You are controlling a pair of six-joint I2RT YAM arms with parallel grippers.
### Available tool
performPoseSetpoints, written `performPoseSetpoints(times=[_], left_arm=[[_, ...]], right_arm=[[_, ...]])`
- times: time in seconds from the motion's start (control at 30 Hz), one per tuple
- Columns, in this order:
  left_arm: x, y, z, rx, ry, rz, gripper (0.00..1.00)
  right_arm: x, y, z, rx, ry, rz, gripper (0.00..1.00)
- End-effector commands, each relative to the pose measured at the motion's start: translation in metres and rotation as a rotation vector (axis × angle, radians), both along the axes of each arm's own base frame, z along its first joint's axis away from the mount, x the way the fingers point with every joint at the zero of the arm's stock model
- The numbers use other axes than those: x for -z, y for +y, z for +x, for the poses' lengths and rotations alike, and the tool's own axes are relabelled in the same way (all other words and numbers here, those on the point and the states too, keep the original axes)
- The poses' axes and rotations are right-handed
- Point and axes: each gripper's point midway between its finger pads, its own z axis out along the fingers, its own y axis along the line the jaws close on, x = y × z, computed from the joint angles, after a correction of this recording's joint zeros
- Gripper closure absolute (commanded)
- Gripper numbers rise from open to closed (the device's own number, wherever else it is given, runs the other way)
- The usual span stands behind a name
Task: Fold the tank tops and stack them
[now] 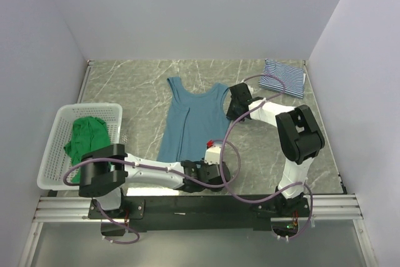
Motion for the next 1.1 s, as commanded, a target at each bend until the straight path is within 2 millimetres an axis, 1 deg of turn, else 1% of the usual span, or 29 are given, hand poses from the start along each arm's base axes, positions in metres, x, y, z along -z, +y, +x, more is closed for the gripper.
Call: performPoseSetpoints(times=[0.0,0.03,0.07,0.13,0.27,0.3,0.37,0.4,0.5,0.53,0.6,0.63,0.7,0.77,0.8,0.83,0.87,0.9,0.93,0.97,1.0,1.03,1.07], left_arm=[[-0.016,-0.018,0.003,-0.025,-0.043,-0.043,0.54],[-0.016,-0.018,0.002,-0.022,-0.049,-0.037,0.54],[-0.017,-0.019,0.0,-0.018,-0.055,-0.027,0.54],[-0.016,-0.021,-0.002,-0.018,-0.067,-0.012,0.54],[-0.011,-0.025,-0.009,0.004,-0.068,-0.003,0.54],[-0.007,-0.025,-0.01,0.006,-0.068,0.009,0.54],[-0.005,-0.026,-0.01,0.002,-0.072,0.023,0.55],[0.002,-0.024,-0.01,-0.001,-0.071,0.048,0.55],[0.005,-0.025,-0.01,-0.009,-0.081,0.064,0.6],[0.005,-0.025,-0.011,-0.01,-0.082,0.068,0.68],[0.008,-0.025,-0.013,-0.008,-0.087,0.077,0.78],[0.007,-0.025,-0.014,-0.008,-0.087,0.081,0.88],[0.009,-0.025,-0.016,-0.009,-0.09,0.092,0.99],[0.005,-0.026,-0.021,-0.005,-0.097,0.086,0.99],[-0.001,-0.027,-0.022,-0.004,-0.103,0.068,0.99],[-0.003,-0.026,-0.023,-0.004,-0.104,0.059,0.99],[-0.008,-0.029,-0.026,0.001,-0.104,0.03,0.99],[-0.021,-0.032,-0.027,0.002,-0.103,-0.017,0.99],[-0.018,-0.026,-0.03,0.012,-0.093,-0.027,0.99],[-0.026,-0.032,-0.031,0.01,-0.087,-0.087,0.99],[-0.04,-0.033,-0.032,0.009,-0.082,-0.144,0.99],[-0.034,-0.025,-0.034,0.013,-0.072,-0.147,0.99],[-0.039,-0.024,-0.035,0.001,-0.065,-0.18,0.99]], right_arm=[[0.007,-0.005,-0.002,0.013,0.005,-0.006,0.82],[0.007,-0.005,-0.003,0.014,0.003,-0.005,0.87],[0.006,-0.006,-0.004,0.02,-0.002,0.0,0.96],[0.006,-0.007,-0.006,0.023,-0.006,0.002,1.0],[0.003,-0.01,-0.008,0.029,-0.014,0.012,1.0],[0.003,-0.01,-0.009,0.029,-0.014,0.012,1.0],[0.002,-0.011,-0.01,0.03,-0.017,0.017,1.0],[0.001,-0.01,-0.01,0.028,-0.019,0.02,1.0],[0.001,-0.011,-0.013,0.028,-0.019,0.02,1.0],[0.0,-0.012,-0.012,0.031,-0.023,0.023,1.0],[-0.002,-0.013,-0.015,0.032,-0.029,0.025,1.0],[-0.003,-0.014,-0.015,0.036,-0.031,0.028,1.0],[-0.003,-0.019,-0.019,0.044,-0.033,0.024,1.0],[-0.006,-0.024,-0.022,0.049,-0.04,0.012,1.0],[-0.008,-0.028,-0.022,0.056,-0.049,0.002,1.0],[-0.009,-0.03,-0.025,0.059,-0.051,-0.008,1.0],[-0.013,-0.034,-0.028,0.066,-0.06,-0.014,1.0],[-0.015,-0.037,-0.029,0.069,-0.066,-0.021,1.0],[-0.017,-0.041,-0.03,0.079,-0.076,-0.037,1.0],[-0.023,-0.044,-0.033,0.082,-0.087,-0.042,1.0],[-0.026,-0.046,-0.034,0.085,-0.094,-0.047,1.0],[-0.029,-0.046,-0.035,0.083,-0.103,-0.052,1.0],[-0.035,-0.046,-0.036,0.078,-0.111,-0.052,1.0]])
